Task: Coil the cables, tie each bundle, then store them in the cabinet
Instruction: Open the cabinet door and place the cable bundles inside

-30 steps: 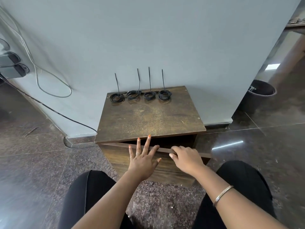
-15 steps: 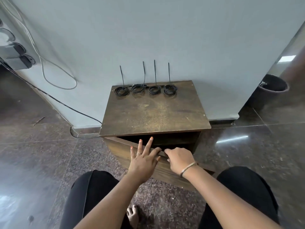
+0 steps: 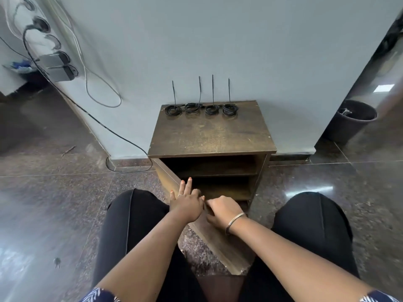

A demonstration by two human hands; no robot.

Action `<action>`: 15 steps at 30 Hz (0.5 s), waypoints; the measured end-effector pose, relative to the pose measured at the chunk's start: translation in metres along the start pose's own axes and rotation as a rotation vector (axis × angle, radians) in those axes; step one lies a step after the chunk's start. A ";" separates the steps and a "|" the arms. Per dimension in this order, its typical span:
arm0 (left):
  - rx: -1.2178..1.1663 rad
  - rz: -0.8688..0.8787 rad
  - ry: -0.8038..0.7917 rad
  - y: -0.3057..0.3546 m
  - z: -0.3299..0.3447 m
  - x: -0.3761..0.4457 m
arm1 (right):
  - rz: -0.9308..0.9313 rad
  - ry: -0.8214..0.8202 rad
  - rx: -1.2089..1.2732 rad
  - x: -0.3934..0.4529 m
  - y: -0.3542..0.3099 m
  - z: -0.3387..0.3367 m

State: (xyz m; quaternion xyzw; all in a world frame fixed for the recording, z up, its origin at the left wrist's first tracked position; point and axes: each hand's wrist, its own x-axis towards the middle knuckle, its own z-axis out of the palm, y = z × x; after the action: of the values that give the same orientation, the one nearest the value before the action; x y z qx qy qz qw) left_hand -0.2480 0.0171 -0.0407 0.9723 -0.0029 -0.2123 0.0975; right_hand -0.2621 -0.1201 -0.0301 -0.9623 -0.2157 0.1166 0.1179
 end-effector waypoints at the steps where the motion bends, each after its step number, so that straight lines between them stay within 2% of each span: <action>1: -0.006 -0.018 -0.015 -0.001 -0.002 -0.002 | -0.012 0.007 0.032 -0.002 -0.003 0.002; 8: 0.010 -0.085 -0.107 -0.006 -0.008 -0.009 | -0.069 0.029 0.117 -0.007 -0.009 0.008; 15: 0.047 -0.065 0.003 -0.008 -0.002 -0.012 | -0.046 -0.022 0.168 -0.004 -0.003 0.009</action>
State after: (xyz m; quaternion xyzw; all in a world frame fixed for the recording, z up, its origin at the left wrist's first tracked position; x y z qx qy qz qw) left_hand -0.2579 0.0261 -0.0354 0.9743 0.0240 -0.2136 0.0674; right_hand -0.2693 -0.1178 -0.0368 -0.9425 -0.2285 0.1419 0.1985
